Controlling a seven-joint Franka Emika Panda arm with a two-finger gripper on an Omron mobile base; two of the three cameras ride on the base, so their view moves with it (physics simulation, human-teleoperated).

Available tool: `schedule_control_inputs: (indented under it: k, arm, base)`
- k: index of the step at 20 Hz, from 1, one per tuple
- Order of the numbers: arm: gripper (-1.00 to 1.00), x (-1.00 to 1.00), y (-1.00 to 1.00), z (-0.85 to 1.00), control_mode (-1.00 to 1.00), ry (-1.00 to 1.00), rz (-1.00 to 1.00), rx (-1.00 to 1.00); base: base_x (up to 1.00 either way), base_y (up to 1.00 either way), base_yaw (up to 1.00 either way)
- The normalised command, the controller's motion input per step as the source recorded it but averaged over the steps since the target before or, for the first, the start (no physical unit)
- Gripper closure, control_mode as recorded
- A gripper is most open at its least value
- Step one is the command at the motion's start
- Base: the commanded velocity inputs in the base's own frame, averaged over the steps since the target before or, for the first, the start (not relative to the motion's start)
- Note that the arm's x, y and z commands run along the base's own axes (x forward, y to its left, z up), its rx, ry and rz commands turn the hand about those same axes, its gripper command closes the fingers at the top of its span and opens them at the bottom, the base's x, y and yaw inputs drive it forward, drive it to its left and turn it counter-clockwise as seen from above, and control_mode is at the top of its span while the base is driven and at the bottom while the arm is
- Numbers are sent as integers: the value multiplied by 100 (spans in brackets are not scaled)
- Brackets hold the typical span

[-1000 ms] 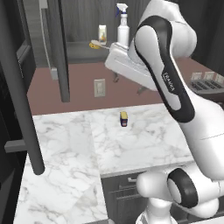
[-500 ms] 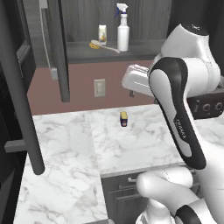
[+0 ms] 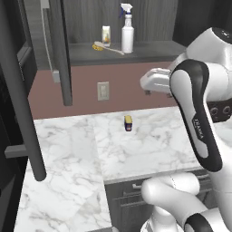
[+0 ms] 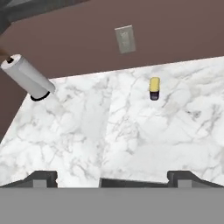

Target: Pick the dish brush and spray from the cabinet and place them on the counter.

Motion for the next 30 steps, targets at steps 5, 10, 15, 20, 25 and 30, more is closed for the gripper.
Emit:
schedule_control_inputs:
  k: [5,10,15,20,25,30]
  arm:
    - [-100,43,-26,12,-100,-20,17,-9]
    - [-100,34,-11,0,-100,-17,12,-29]
    - [-100,38,2,-1,-100,-1,0,-32]
    - [-100,6,2,-4,-100,1,-1,0]
    - [-100,46,16,0,-100,-1,-11,-2]
    - [-100,51,20,7,-100,-8,-22,-5]
  base:
    - [0,0,0]
    - [0,0,0]
    - [0,0,0]
    - [0,0,0]
    - [0,0,0]
    - [0,0,0]
